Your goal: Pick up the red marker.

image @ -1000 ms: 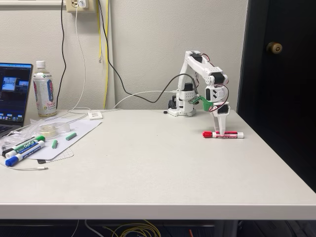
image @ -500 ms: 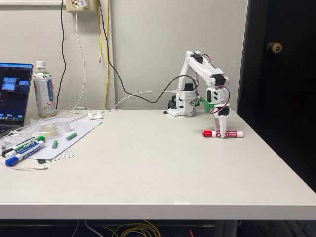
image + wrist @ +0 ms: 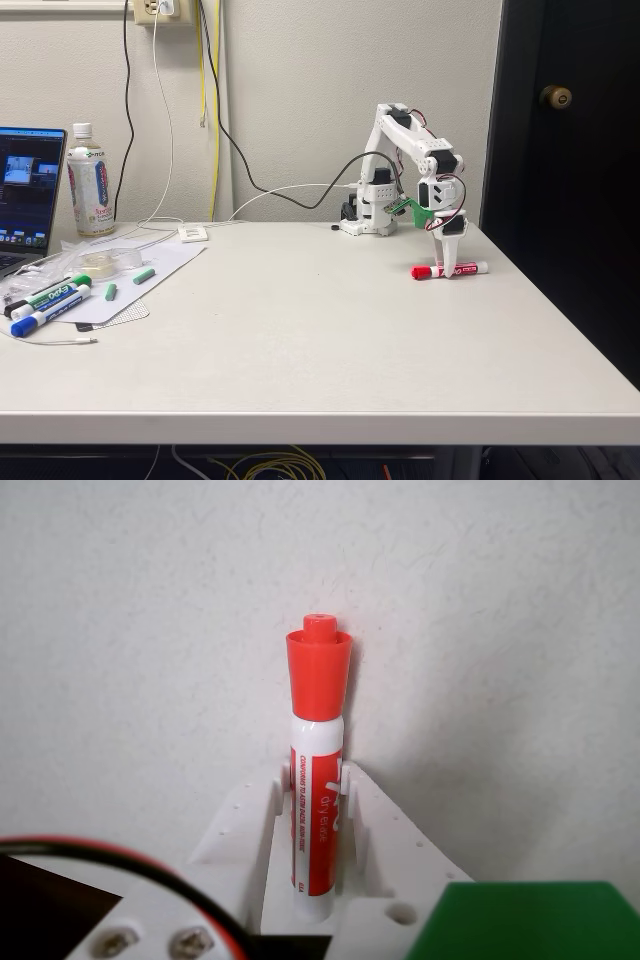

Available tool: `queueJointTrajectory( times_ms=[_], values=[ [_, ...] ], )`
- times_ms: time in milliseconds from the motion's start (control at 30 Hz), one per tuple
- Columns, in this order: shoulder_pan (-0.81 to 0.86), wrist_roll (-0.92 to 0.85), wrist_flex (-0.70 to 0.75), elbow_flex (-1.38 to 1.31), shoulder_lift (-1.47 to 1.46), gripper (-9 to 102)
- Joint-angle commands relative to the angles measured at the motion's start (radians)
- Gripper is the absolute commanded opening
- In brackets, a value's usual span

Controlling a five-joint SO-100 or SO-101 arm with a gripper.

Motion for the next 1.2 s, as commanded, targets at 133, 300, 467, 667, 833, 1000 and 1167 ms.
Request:
queueJointTrajectory(
  times_ms=[133, 300, 467, 667, 833, 1000, 1167],
  values=[
    [-0.009, 0.002, -0.006, -0.005, 0.015, 2],
    [-0.008, 0.005, -0.008, -0.005, 0.035, 1],
    [0.000, -0.002, 0.003, -0.005, 0.081, 1],
    [0.023, -0.011, 0.060, -0.015, 0.239, 1],
    [0.077, -0.054, 0.087, -0.015, 0.445, 1],
    [0.178, -0.121, 0.087, -0.017, 0.684, 1],
    [0.331, -0.199, 0.077, -0.017, 0.874, 1]
  ],
)
